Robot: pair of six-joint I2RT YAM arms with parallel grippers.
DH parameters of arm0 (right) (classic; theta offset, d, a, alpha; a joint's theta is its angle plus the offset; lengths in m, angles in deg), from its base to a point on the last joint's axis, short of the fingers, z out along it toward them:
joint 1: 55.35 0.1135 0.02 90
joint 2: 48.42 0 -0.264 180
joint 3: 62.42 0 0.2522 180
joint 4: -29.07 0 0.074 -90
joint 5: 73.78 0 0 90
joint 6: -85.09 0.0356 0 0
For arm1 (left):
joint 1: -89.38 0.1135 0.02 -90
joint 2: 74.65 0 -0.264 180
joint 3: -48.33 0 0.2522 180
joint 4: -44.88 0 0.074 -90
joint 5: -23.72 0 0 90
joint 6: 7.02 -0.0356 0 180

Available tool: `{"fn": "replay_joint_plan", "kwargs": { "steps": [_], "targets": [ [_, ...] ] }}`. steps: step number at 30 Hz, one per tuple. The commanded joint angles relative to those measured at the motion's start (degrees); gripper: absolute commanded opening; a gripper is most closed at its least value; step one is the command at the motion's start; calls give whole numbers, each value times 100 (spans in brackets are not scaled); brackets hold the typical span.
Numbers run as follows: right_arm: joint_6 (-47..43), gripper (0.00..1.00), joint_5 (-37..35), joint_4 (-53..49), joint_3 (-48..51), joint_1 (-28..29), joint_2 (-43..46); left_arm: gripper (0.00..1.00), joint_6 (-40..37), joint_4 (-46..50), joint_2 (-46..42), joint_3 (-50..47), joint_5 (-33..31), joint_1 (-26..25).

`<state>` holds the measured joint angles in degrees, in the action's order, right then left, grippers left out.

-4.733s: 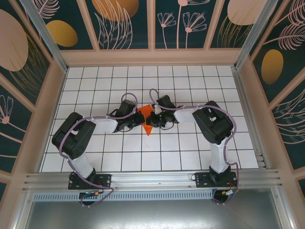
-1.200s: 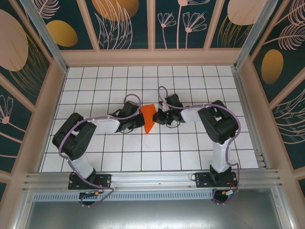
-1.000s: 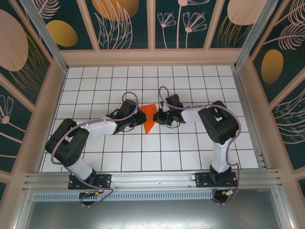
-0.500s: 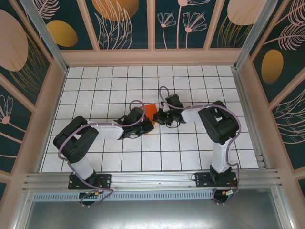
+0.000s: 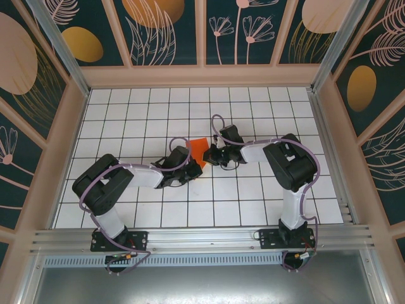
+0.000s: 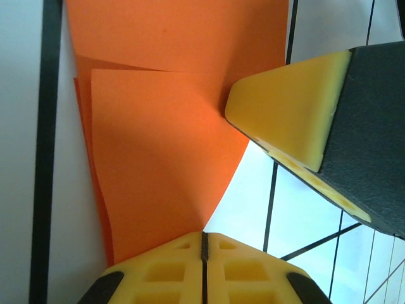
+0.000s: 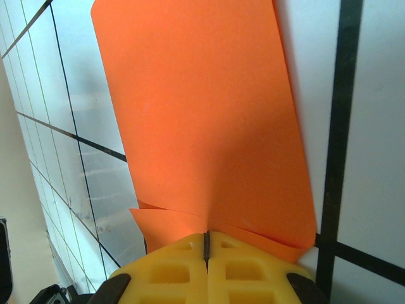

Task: Fold a paper plane with a square sheet of paper (pick it up from the middle)
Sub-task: Third fold the triangle at the center of the table.

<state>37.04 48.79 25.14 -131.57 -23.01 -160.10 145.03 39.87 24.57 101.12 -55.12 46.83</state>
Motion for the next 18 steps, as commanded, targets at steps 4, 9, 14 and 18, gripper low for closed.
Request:
{"fn": "replay_joint_plan", "kwargs": {
  "steps": [4,9,14,18],
  "targets": [
    [-49,0,-522,-729,178,-65,-166,10,195,-146,-59,-275,17,1],
    [-65,0,-529,-759,183,-70,-168,10,-12,-113,-414,-129,-79,6],
    [-80,0,-533,-770,187,-65,-162,10,-264,281,-403,127,-411,5],
    [-91,0,-524,-779,198,-67,-170,9,-288,313,-140,256,-298,5]
  ]
}}
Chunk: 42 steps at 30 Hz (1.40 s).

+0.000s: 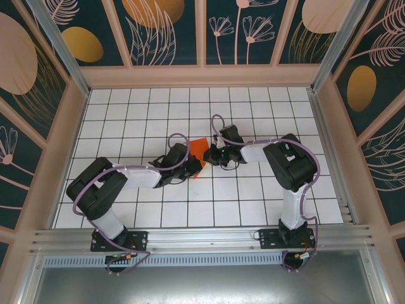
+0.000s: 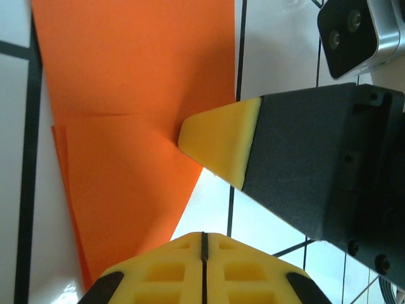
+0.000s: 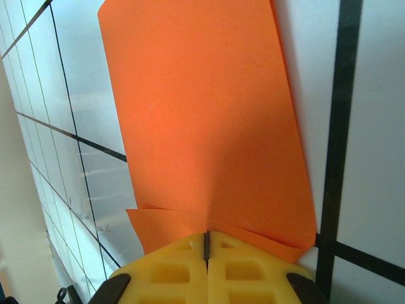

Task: Fold a paper plane with a square sheet of paper (pick it up from the middle)
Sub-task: Third fold the triangle at the center of the table.

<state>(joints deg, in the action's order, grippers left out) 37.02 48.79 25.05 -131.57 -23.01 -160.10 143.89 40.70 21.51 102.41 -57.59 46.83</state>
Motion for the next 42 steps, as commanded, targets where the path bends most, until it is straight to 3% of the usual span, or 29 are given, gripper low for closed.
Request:
{"fn": "replay_joint_plan", "kwargs": {
  "steps": [1,14,21,32,37,42],
  "targets": [
    [-89,0,-515,-765,199,-70,-166,9,-161,220,313,130,-15,1],
    [-98,0,-524,-798,211,-65,-192,7,164,-18,413,-432,376,-6],
    [-102,0,-532,-820,210,-70,-225,1,-31,483,65,-661,463,-183],
    [-149,0,-542,-881,204,-68,-200,0,-387,1072,-735,-687,185,-202],
    [-134,0,-550,-890,196,-69,-170,0,-587,980,-1177,-343,-342,-199],
    [-81,0,-508,-856,194,-67,-157,0,-346,369,-575,-111,-187,-201]
  ]
}}
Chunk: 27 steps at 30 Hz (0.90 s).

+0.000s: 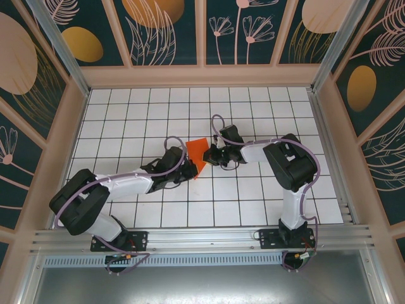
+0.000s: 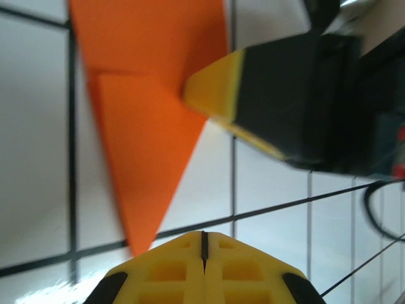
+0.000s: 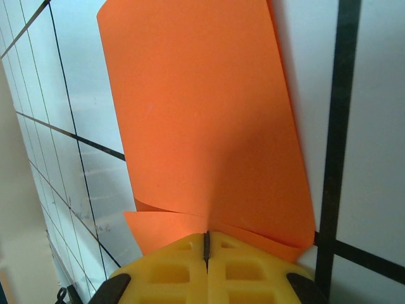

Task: Fold a paper plane with a square sheet of paper (pick it up from the middle)
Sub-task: Third fold the triangle at the center of the table.

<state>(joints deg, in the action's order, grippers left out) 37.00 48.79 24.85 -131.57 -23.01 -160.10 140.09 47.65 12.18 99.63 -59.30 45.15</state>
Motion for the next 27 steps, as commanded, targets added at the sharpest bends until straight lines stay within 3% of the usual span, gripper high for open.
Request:
{"fn": "replay_joint_plan", "kwargs": {
  "steps": [1,10,19,27],
  "targets": [
    [-73,0,-498,-826,187,-67,-150,0,55,-375,508,219,13,-33],
    [-182,0,-422,-815,162,-67,-14,0,-22,3,964,330,-410,-33],
    [-600,0,-298,-646,24,-69,459,0,-13,148,1338,157,-114,-31],
    [-1001,0,-282,-678,97,112,707,0,-183,425,1284,184,-258,-34]
  ]
}}
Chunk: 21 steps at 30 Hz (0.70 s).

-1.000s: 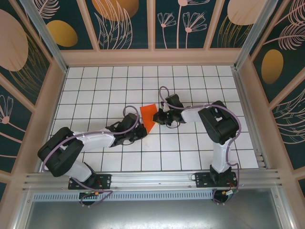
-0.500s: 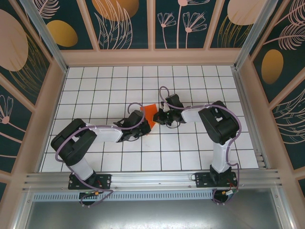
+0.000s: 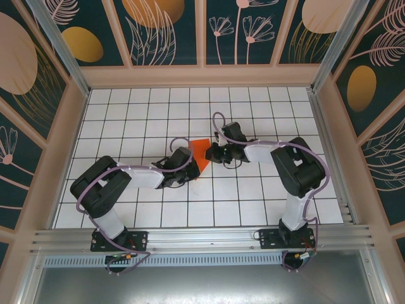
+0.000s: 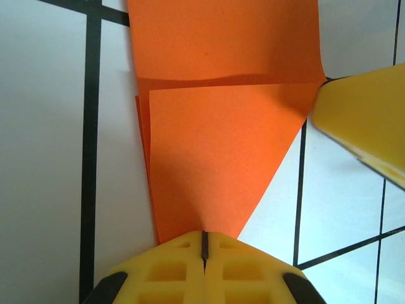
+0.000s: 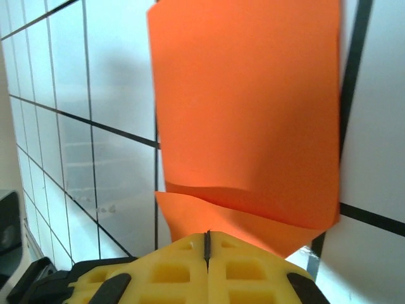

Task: Fold a paper plane with a square sheet of paper (pick it up from the middle)
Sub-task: Third fold the triangle at the center of the table.

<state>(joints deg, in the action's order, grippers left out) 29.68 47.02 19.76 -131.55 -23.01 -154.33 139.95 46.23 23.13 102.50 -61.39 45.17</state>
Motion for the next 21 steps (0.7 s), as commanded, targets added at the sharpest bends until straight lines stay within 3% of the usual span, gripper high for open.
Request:
{"fn": "replay_joint_plan", "kwargs": {
  "steps": [1,15,21],
  "targets": [
    [-268,0,-122,-163,116,178,106,0,-192,572,189,-94,-49,-36],
    [-514,0,-69,-459,-170,360,-461,0,-246,753,181,-99,-48,-35],
    [-713,0,-224,-592,-271,21,-547,0,-323,1023,198,-197,30,-31]
  ]
}}
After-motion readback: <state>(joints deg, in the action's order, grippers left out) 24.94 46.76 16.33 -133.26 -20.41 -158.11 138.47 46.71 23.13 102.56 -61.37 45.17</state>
